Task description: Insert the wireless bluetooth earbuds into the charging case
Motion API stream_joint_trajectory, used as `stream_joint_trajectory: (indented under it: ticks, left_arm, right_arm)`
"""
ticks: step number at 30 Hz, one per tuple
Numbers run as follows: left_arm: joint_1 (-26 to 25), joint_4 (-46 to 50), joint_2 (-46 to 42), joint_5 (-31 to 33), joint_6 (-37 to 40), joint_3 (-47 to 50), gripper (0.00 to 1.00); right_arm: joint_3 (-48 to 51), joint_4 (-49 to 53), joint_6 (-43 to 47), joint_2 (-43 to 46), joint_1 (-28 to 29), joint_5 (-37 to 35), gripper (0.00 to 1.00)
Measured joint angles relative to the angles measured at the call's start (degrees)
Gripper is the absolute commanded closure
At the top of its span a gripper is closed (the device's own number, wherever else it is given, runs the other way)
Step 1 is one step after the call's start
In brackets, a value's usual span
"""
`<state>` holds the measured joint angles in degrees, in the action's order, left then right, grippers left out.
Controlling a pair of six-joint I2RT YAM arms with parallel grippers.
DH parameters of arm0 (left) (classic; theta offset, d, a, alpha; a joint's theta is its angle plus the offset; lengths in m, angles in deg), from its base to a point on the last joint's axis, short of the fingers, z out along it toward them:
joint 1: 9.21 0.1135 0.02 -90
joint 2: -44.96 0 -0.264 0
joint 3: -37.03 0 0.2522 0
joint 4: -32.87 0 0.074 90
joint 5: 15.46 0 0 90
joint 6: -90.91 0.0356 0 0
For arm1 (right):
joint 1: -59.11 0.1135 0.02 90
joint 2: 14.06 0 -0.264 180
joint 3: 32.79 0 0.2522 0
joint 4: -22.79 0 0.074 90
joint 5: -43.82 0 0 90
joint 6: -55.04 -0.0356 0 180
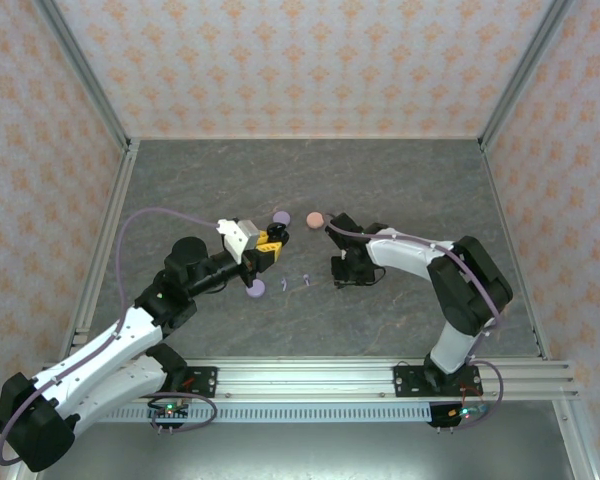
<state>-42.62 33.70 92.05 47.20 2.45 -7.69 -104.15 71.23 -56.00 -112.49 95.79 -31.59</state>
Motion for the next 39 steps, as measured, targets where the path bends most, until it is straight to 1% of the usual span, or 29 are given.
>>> stream_joint_trajectory:
  ticks: [8,11,16,21,27,34,39]
  left_arm:
    - [0.0,0.0,0.0,0.0,0.0,0.0,1.00]
    - [0.0,-0.4,0.2,-0.1,-0.2,0.3,1.00]
    - [0.0,-1.5,2.1,-0.9,-1.1,0.4,1.00]
    - [0.0,-3.0,5.3,-3.0,-1.8,0.3,1.00]
    - [-0.1,-3.4,9.9,-7.0,-2.1,-1.2,1.00]
    - [-0.7,-4.3,13.2,-10.7,-2.2,-4.0,1.00]
    - [-0.7,-4.5,14.4,-11.9,-2.2,-4.7,1.00]
  right_arm:
    - [0.6,-0.1,0.2,1.4,-0.1,0.0,0.80]
    - [1.0,0.0,1.1,5.5,-0.1,-0.2,0.80]
    - [0.1,-0.1,4.8,17.0,0.0,-1.0,0.81]
    - [-4.3,-0.5,11.8,27.3,2.0,-3.0,0.81]
    - [-9.2,-2.4,23.4,33.1,7.6,-7.0,0.81]
    - [-10.7,-4.4,35.2,33.9,11.8,-8.2,0.81]
    - [-11.1,-4.8,41.4,32.0,15.6,-10.1,0.81]
